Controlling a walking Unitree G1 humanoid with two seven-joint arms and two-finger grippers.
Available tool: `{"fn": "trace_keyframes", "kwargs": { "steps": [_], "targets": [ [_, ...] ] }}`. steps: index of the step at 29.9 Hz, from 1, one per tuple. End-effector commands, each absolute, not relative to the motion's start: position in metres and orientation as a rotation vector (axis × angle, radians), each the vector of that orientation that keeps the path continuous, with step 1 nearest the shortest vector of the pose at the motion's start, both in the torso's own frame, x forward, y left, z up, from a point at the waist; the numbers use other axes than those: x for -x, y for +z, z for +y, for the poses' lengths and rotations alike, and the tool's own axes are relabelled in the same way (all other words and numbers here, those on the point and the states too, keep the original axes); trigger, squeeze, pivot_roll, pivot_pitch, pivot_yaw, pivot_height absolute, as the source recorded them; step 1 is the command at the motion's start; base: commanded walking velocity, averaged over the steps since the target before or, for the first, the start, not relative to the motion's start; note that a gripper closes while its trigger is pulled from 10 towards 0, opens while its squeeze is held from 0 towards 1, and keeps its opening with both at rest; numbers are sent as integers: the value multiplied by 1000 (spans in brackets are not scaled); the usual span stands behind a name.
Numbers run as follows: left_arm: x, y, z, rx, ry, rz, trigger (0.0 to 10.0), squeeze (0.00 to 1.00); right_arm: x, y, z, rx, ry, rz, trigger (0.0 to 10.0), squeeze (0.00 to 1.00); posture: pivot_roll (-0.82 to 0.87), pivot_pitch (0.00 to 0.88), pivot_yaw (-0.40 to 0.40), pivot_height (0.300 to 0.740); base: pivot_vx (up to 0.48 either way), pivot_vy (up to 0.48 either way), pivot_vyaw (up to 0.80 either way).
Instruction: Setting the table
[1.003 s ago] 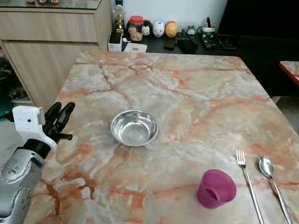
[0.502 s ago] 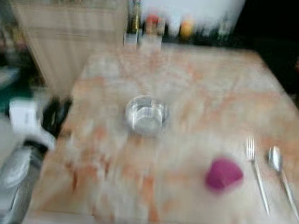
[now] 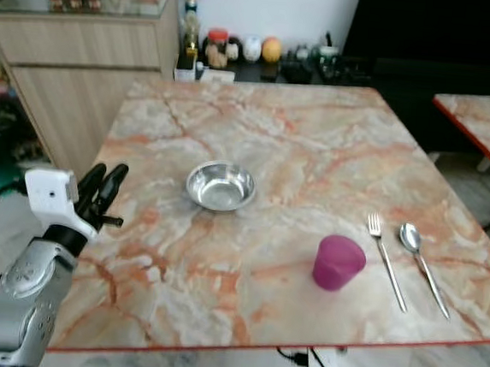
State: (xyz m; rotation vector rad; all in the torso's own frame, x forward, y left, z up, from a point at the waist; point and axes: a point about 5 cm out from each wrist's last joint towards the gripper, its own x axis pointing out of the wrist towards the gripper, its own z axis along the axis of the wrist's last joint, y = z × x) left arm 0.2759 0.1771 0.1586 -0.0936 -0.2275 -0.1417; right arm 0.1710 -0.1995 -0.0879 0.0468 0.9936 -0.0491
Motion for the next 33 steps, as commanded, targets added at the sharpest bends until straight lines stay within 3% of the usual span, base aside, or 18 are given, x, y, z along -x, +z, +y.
{"fn": "trace_keyframes", "kwargs": {
  "steps": [1, 15, 26, 33],
  "targets": [
    [-276, 165, 176, 99, -153, -243, 10000, 0, -178, -84, -201, -53, -59, 951, 10000, 0, 46, 0, -8, 740, 0, 0, 0],
    [-278, 163, 170, 115, -192, -218, 10000, 0, -176, -86, -202, -38, -63, 983, 10000, 0, 43, 0, -7, 740, 0, 0, 0],
    [-283, 146, 147, 133, -242, -105, 10000, 0, -177, -85, -200, -61, -62, 964, 10000, 0, 39, 0, -2, 740, 0, 0, 0],
    [-284, 146, 150, 121, -219, -106, 10000, 0, -177, -85, -200, -61, -62, 960, 10000, 0, 46, 0, -6, 740, 0, 0, 0]
  ]
}}
